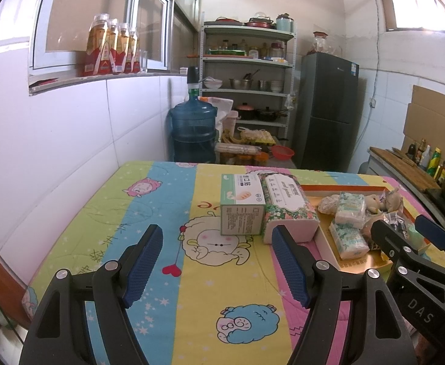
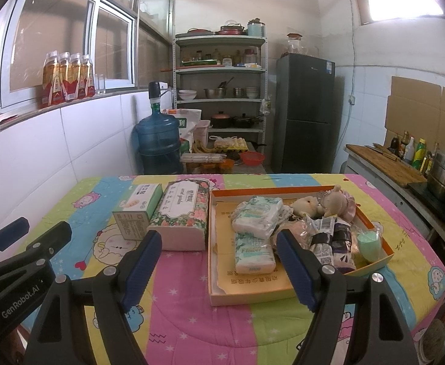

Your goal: Organize soft objects

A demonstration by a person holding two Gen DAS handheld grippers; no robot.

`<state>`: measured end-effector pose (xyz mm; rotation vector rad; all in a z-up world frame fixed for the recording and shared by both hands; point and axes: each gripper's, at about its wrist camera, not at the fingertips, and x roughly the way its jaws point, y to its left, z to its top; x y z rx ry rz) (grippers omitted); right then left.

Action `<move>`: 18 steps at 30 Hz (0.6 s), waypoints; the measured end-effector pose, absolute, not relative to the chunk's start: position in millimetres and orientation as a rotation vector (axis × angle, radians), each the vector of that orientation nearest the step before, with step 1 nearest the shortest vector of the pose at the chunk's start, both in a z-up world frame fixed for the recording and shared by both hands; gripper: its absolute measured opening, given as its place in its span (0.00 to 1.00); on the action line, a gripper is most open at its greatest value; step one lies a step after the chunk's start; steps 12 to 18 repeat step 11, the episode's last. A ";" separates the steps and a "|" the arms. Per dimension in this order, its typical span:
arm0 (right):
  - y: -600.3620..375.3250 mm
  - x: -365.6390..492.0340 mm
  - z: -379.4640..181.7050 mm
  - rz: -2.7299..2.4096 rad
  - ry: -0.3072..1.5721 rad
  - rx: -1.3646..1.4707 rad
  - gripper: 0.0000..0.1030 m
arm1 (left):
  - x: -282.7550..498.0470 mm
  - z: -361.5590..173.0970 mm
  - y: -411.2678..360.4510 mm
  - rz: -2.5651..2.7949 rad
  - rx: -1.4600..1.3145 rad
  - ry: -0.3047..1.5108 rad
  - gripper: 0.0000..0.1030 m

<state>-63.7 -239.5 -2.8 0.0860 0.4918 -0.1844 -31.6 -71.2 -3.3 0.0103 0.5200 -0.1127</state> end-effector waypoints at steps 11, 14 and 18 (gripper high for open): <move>-239.1 -63.6 -2.7 -0.183 0.490 0.087 0.75 | -32.2 -7.5 -72.9 -0.096 -0.015 0.522 0.74; -239.1 -63.6 -2.7 -0.183 0.490 0.087 0.75 | -32.2 -7.5 -72.9 -0.096 -0.015 0.522 0.74; -239.1 -63.6 -2.7 -0.183 0.490 0.087 0.75 | -32.2 -7.5 -72.9 -0.096 -0.015 0.522 0.74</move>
